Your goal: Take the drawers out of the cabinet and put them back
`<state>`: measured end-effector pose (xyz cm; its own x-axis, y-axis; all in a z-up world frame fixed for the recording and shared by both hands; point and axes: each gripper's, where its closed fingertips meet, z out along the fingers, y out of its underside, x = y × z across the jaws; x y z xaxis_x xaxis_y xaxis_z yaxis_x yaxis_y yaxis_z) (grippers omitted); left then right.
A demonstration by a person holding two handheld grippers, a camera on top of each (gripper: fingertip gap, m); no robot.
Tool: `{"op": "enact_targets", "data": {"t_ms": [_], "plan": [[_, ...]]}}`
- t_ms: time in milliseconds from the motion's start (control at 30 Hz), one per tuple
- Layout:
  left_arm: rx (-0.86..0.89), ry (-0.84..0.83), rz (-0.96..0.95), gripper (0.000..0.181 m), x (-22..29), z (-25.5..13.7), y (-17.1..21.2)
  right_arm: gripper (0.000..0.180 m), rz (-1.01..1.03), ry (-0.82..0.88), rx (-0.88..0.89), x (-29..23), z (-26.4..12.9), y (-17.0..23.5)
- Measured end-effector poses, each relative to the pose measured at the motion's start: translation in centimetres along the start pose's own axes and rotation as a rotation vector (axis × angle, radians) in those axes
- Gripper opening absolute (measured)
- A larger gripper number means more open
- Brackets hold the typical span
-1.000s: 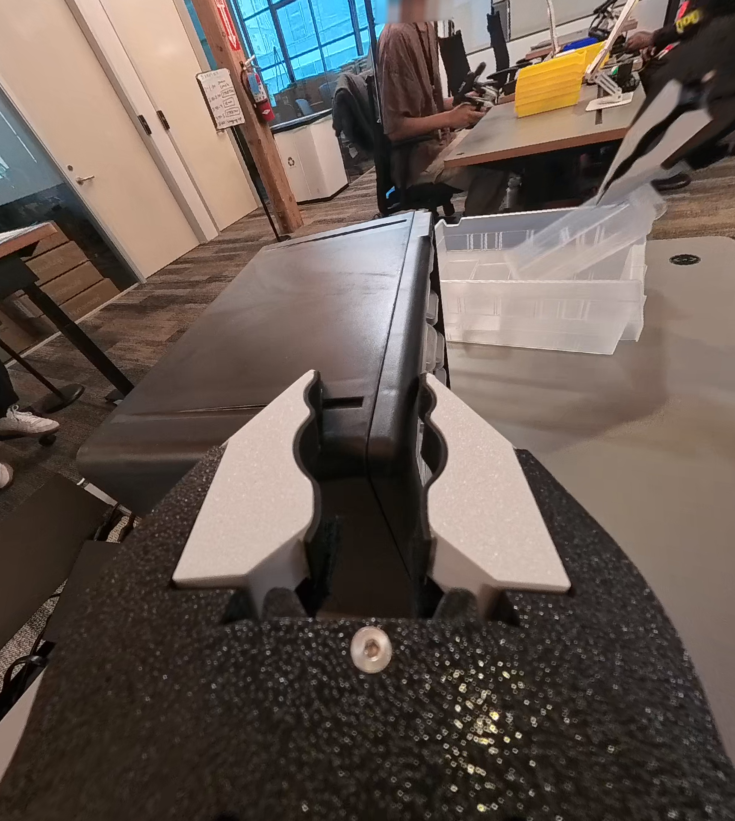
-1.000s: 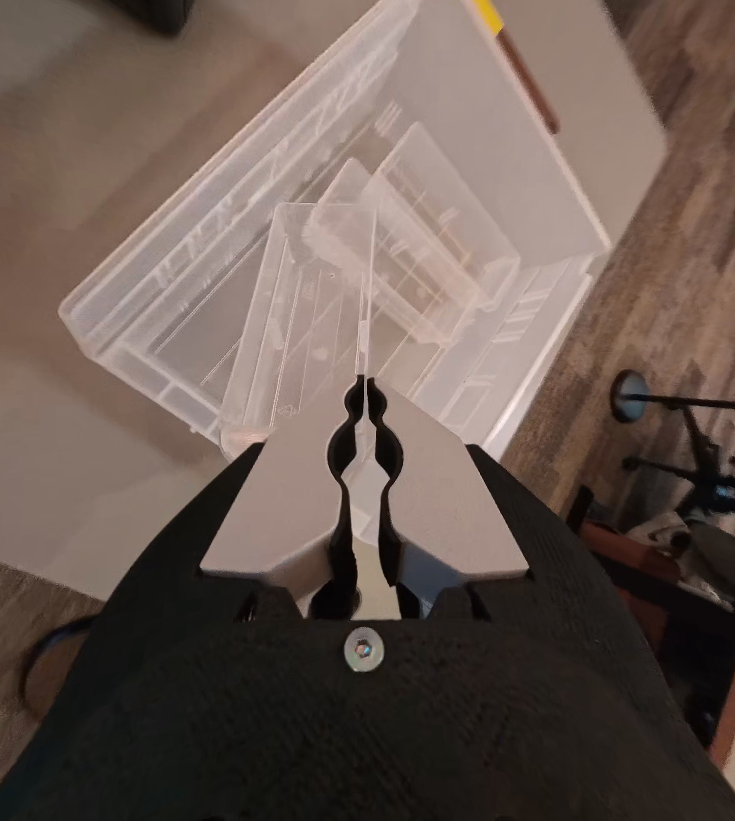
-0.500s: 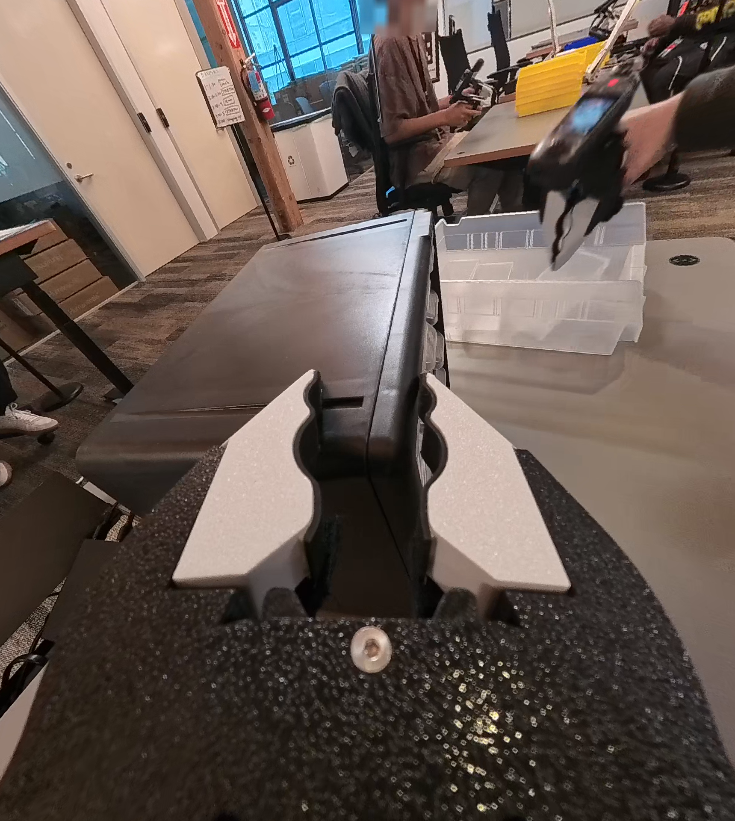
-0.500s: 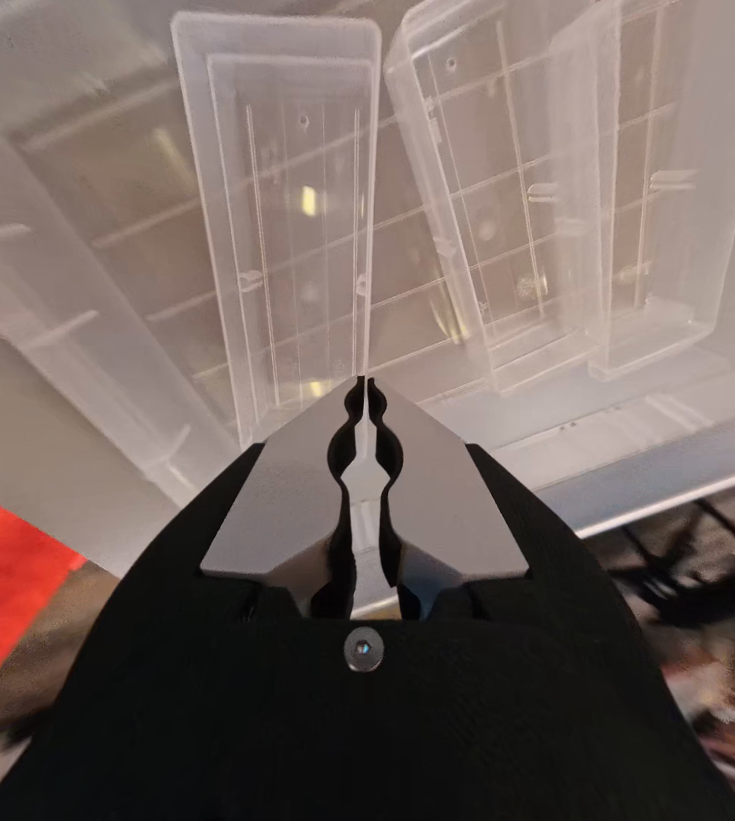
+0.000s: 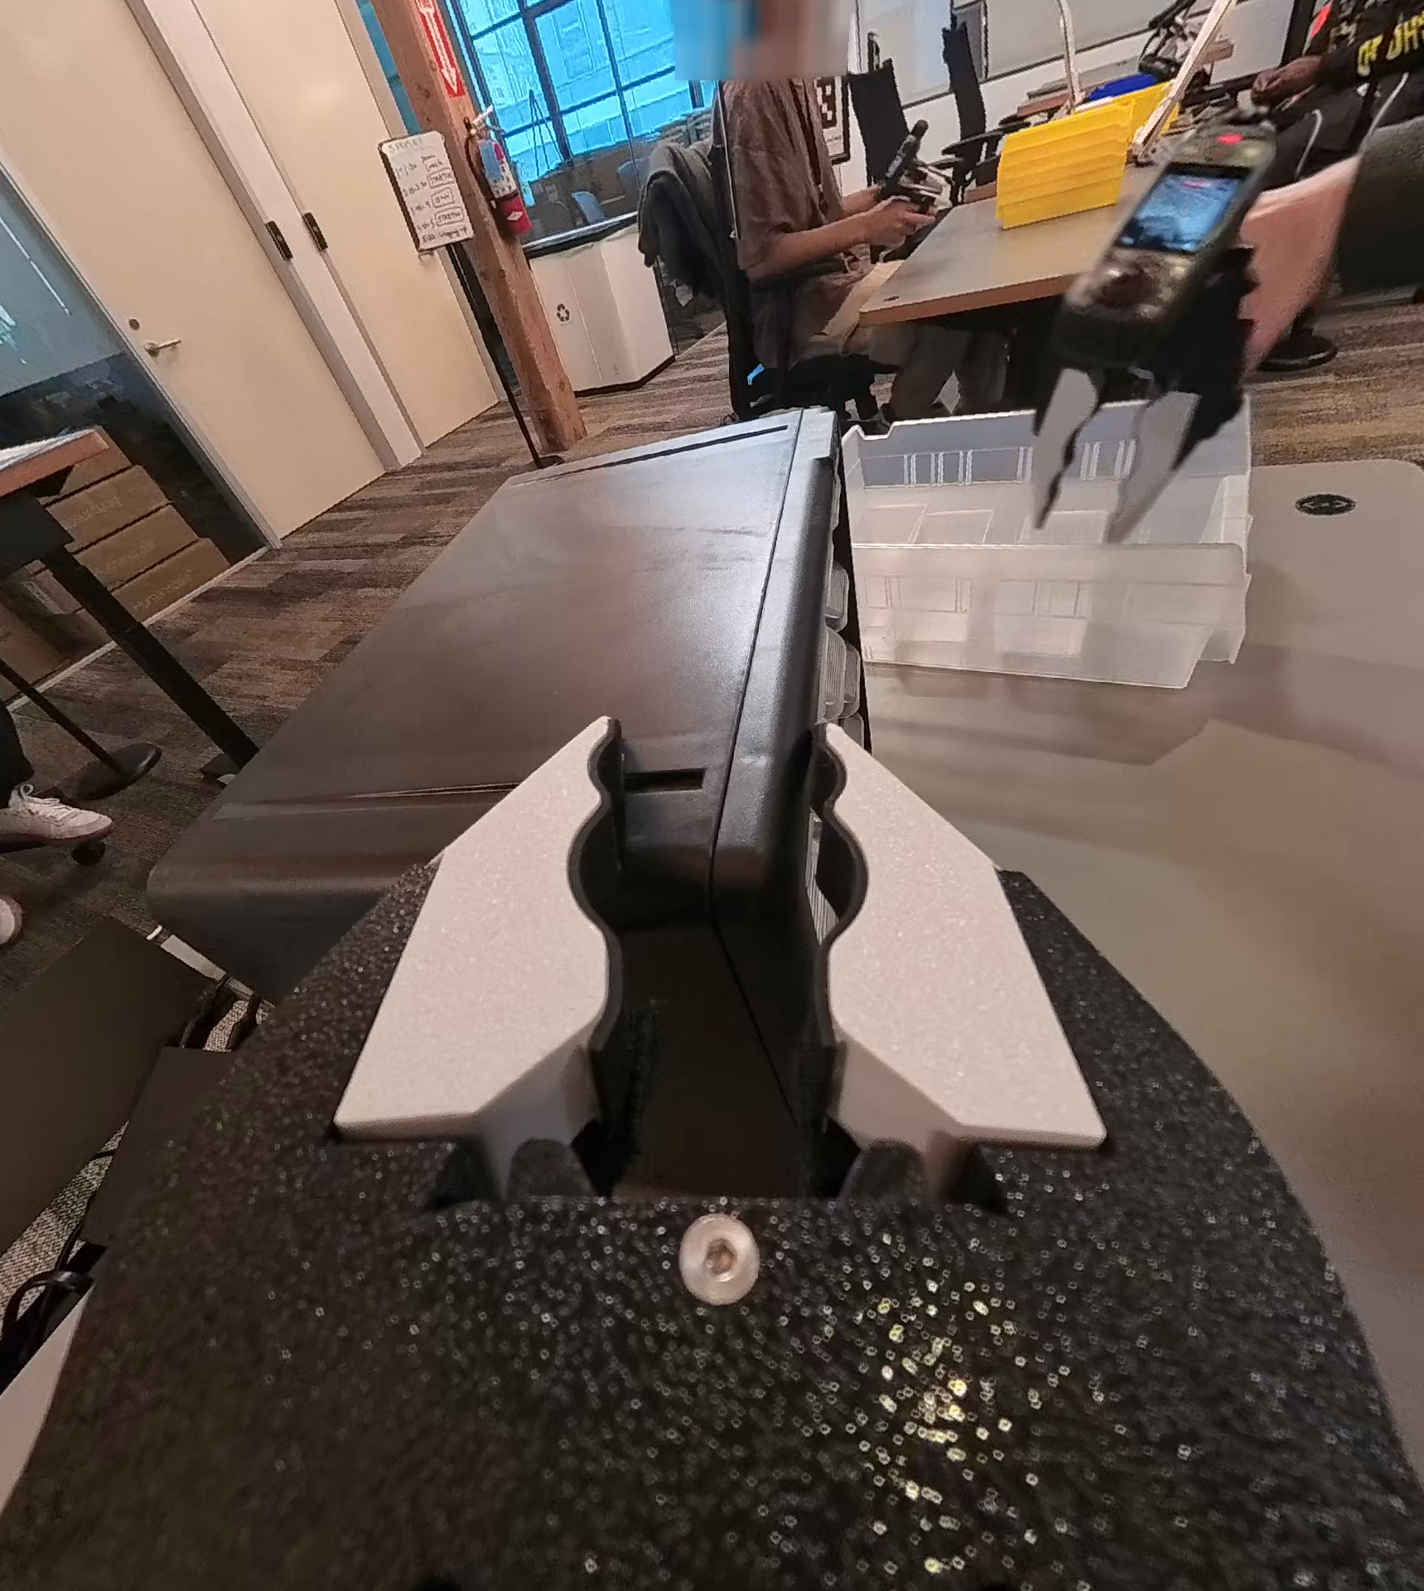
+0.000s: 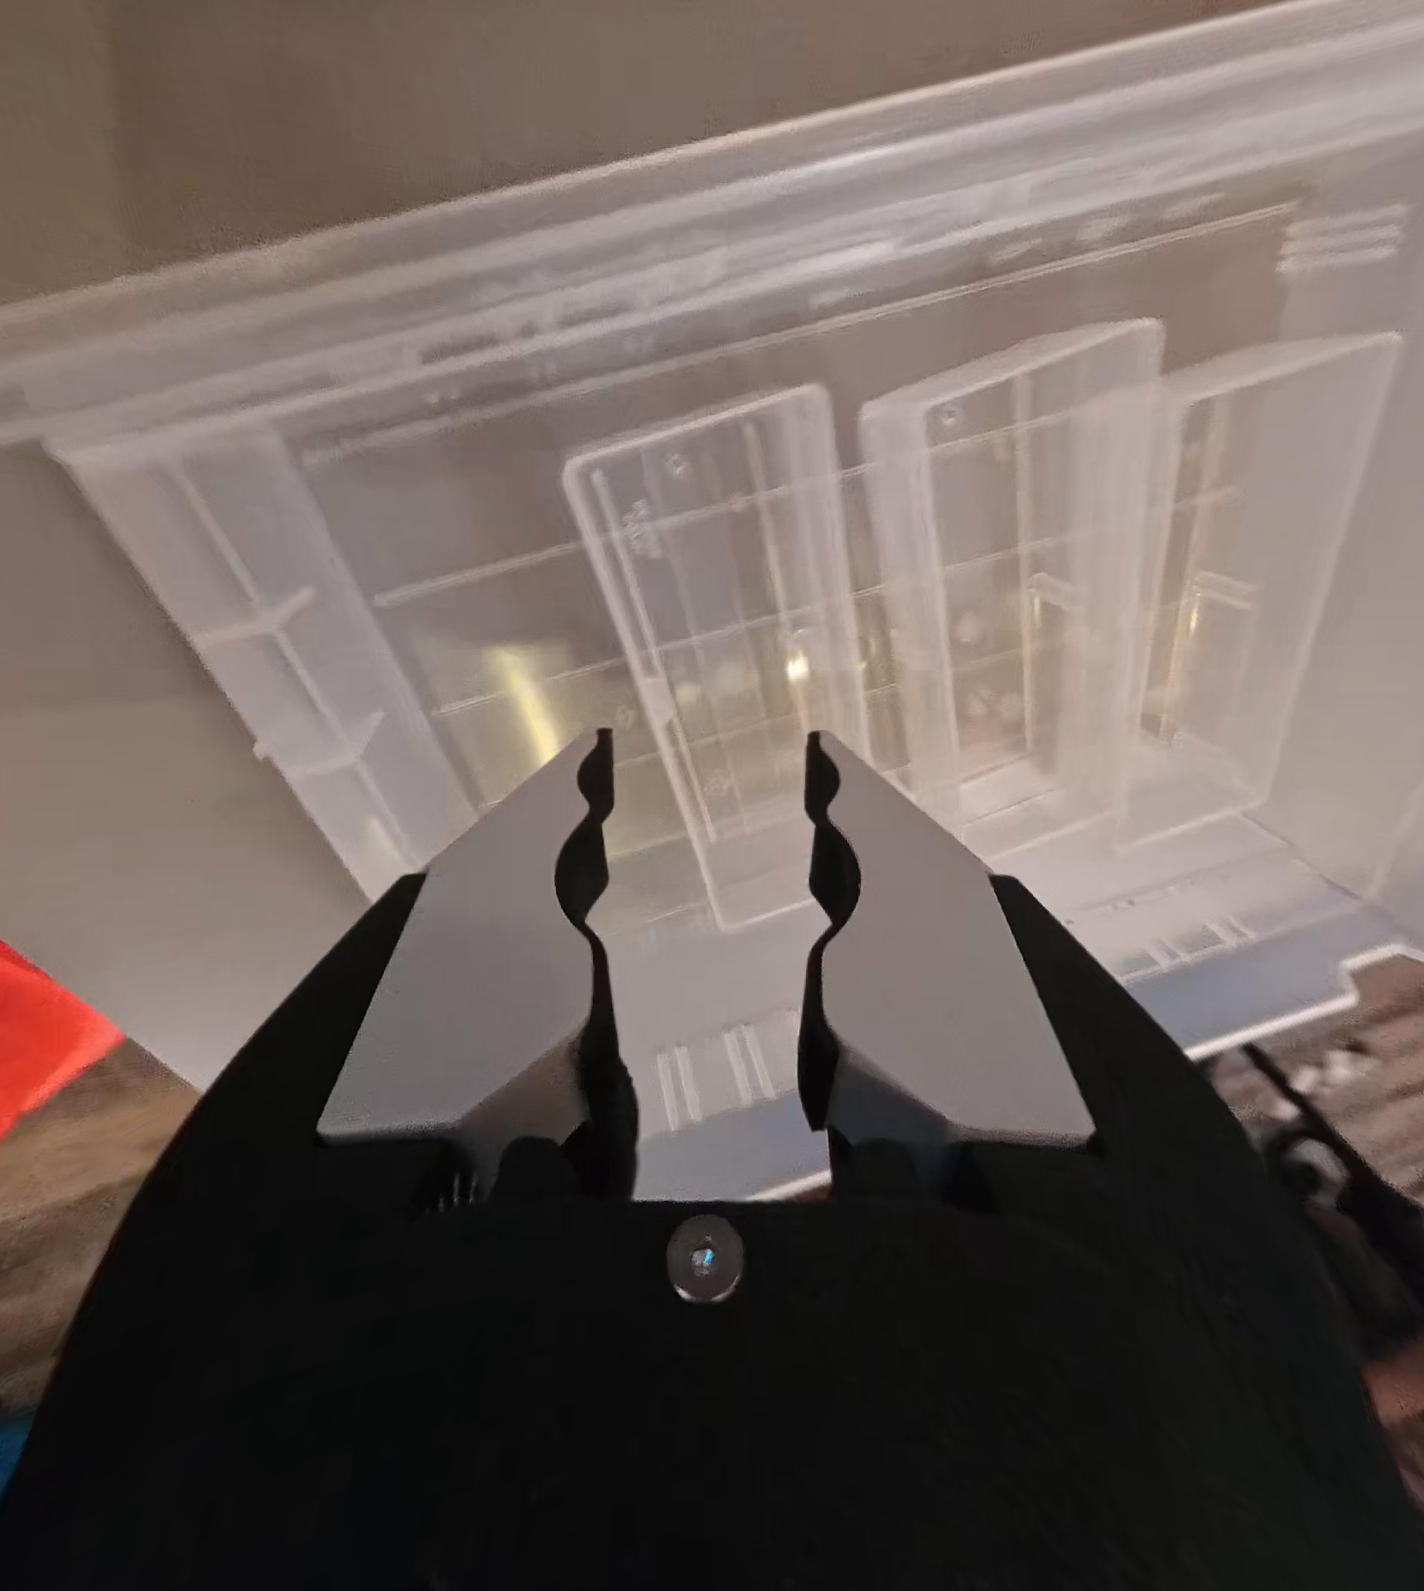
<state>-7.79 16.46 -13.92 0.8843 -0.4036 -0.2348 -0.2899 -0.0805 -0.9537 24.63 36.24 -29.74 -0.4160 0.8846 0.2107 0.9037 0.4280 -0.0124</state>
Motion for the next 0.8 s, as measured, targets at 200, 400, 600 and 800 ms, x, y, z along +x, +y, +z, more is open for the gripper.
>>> {"op": "enact_targets", "data": {"t_ms": [200, 400, 600, 800], "plan": [[0.0, 0.0, 0.0, 0.041, 0.0, 0.0, 0.0, 0.015, -0.184, 0.075, -0.102, -1.8, 2.5, 0.7], [0.0, 0.0, 0.0, 0.041, 0.0, 0.0, 0.0, 0.003, -0.169, 0.135, -0.133, 0.2, 3.6, 1.2], [0.001, 0.001, 0.0, 0.041, 0.0, 0.0, 0.0, 0.0, -0.152, 0.152, -0.141, 1.3, 4.2, 1.1], [0.0, 0.0, 0.0, 0.041, 0.0, 0.0, 0.0, 0.003, -0.133, 0.168, -0.133, 2.0, 4.4, 1.2]]}}
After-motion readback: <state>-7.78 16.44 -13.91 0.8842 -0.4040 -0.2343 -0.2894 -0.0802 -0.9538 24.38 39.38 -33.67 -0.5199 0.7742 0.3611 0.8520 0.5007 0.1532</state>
